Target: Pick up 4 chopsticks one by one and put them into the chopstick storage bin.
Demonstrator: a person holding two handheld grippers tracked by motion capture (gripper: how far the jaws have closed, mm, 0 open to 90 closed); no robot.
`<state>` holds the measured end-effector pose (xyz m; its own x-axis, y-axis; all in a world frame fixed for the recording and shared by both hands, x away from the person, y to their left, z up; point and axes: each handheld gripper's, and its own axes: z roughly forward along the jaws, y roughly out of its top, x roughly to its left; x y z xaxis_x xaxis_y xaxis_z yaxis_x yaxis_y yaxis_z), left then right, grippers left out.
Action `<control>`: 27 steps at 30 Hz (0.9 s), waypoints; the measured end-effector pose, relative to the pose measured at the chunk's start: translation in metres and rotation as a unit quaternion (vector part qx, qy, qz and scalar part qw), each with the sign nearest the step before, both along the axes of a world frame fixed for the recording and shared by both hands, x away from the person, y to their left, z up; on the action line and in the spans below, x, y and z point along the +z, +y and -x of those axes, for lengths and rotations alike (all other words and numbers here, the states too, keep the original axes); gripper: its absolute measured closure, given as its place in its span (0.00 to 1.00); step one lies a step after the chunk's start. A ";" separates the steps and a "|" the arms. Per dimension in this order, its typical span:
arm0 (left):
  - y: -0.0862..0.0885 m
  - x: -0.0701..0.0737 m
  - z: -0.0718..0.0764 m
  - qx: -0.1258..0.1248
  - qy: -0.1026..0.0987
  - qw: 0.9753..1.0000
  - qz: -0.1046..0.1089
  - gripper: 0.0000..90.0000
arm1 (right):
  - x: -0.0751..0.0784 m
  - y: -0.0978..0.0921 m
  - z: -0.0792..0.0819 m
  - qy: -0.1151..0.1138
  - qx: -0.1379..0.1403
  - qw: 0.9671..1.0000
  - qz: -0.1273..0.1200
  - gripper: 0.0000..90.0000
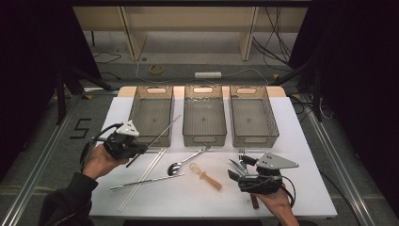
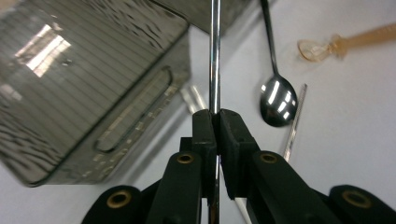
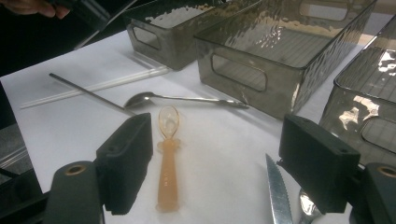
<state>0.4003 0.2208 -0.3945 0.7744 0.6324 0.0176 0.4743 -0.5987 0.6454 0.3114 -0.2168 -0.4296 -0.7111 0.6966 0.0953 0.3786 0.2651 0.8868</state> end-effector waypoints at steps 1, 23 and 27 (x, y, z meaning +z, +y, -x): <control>0.002 0.002 -0.002 0.007 -0.005 1.000 0.005 0.94 | 0.000 0.000 0.000 0.000 0.000 1.000 0.000 0.30; 0.025 0.032 -0.048 0.106 -0.050 0.992 0.056 0.94 | 0.000 0.000 0.000 0.000 -0.002 1.000 -0.002 0.30; 0.025 0.030 -0.058 0.117 -0.051 0.990 0.057 0.94 | 0.000 0.000 0.000 0.001 -0.002 1.000 -0.002 0.30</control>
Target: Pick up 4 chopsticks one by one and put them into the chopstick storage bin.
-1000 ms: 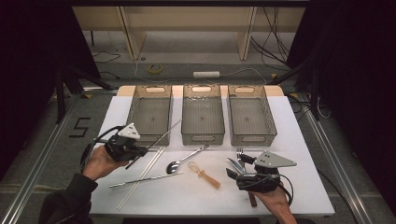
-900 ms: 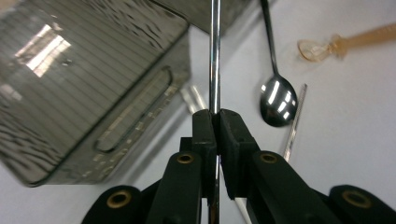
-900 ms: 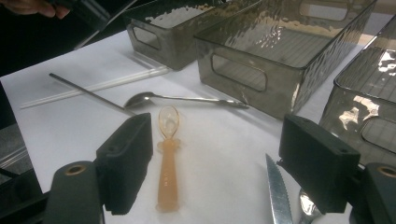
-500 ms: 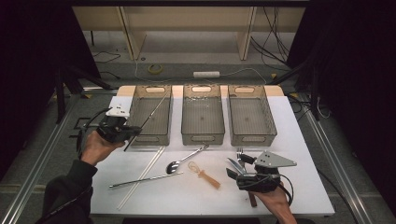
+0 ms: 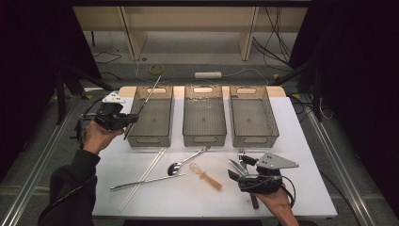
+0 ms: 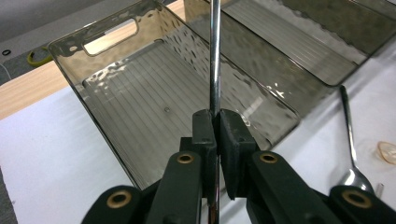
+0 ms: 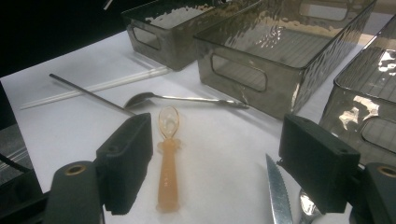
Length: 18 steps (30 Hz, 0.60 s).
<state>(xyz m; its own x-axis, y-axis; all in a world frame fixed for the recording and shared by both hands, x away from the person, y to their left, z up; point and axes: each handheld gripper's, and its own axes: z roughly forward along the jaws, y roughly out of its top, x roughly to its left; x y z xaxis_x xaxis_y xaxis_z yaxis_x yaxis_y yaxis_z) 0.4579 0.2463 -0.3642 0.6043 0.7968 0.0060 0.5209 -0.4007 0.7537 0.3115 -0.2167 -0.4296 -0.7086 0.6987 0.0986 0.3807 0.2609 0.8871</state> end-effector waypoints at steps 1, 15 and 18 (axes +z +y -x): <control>0.000 -0.001 -0.002 0.005 0.000 1.000 0.003 0.94 | 0.000 0.000 0.000 0.000 0.000 1.000 0.000 0.30; 0.003 -0.015 -0.032 0.045 -0.004 0.999 0.011 0.94 | 0.000 -0.001 0.000 -0.001 0.000 1.000 -0.005 0.30; 0.003 -0.021 -0.037 0.050 -0.001 0.999 0.004 0.94 | 0.001 -0.001 0.000 0.000 0.000 1.000 -0.007 0.29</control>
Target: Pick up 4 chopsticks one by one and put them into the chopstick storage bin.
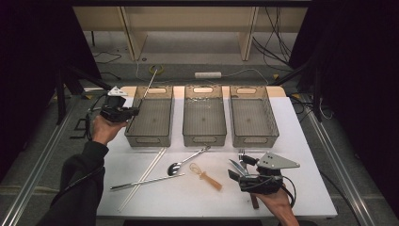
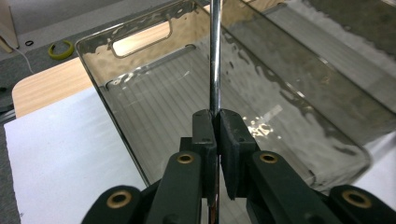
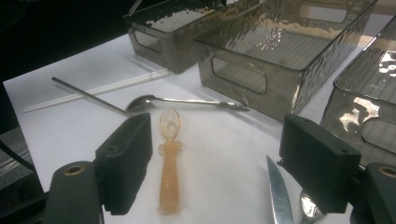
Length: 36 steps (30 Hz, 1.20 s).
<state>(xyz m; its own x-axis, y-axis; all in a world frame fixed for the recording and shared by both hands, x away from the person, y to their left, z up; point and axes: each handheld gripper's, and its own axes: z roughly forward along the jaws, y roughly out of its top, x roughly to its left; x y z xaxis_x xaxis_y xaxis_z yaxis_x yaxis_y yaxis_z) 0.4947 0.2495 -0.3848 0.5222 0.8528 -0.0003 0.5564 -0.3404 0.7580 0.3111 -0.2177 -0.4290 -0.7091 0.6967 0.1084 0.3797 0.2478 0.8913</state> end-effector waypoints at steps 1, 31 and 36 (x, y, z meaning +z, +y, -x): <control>0.000 -0.002 -0.001 0.003 0.001 1.000 0.003 0.94 | 0.000 0.000 0.000 -0.001 0.000 1.000 0.000 0.29; -0.003 -0.040 -0.012 0.018 0.045 0.999 -0.018 0.94 | 0.000 0.001 0.001 -0.001 0.005 1.000 0.001 0.29; -0.002 -0.042 -0.012 0.024 0.049 0.998 -0.015 0.93 | 0.000 0.001 0.001 -0.003 0.005 1.000 0.002 0.29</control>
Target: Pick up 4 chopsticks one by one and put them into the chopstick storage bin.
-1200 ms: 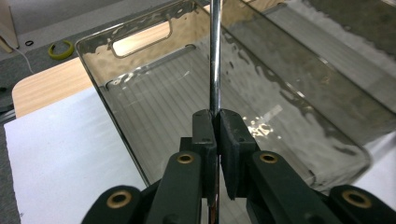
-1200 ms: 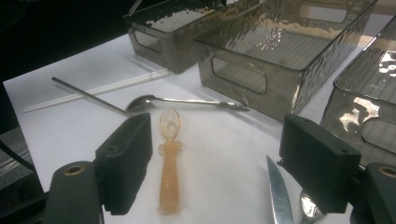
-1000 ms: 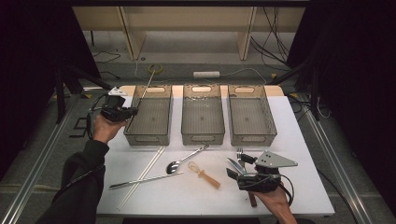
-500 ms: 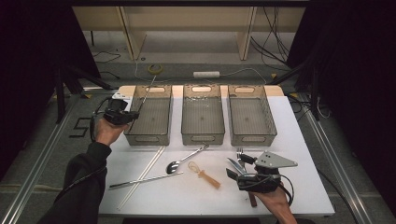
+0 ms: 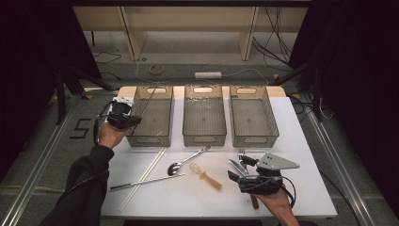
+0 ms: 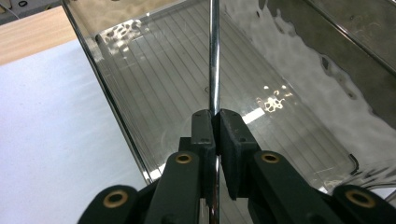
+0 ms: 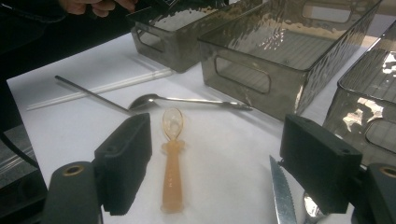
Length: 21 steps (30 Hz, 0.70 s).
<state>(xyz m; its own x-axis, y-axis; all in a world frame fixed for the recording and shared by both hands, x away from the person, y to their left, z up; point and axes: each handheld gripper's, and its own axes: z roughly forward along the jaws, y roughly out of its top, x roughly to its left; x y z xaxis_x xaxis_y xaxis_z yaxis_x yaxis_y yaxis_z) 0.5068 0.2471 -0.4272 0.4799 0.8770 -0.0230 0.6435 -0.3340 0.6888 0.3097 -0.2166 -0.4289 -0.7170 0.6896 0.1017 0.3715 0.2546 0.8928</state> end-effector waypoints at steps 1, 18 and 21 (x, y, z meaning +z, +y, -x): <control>0.000 0.000 0.000 0.002 -0.001 1.000 -0.002 0.92 | 0.000 0.000 0.000 0.000 0.000 1.000 0.000 0.29; -0.013 0.036 0.037 -0.049 0.014 0.998 -0.021 0.46 | 0.002 -0.001 0.001 0.000 0.001 1.000 0.001 0.29; -0.014 0.038 0.046 -0.064 0.025 0.997 -0.032 0.40 | 0.002 -0.001 0.001 -0.001 0.002 1.000 0.000 0.29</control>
<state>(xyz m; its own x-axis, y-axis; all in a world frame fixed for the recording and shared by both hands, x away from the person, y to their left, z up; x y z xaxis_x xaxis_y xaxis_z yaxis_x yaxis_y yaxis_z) 0.4604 0.2329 -0.3892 0.5878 0.8090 0.0041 0.6258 -0.4579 0.6314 0.3083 -0.2171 -0.4270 -0.7202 0.6865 0.0995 0.3681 0.2566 0.8937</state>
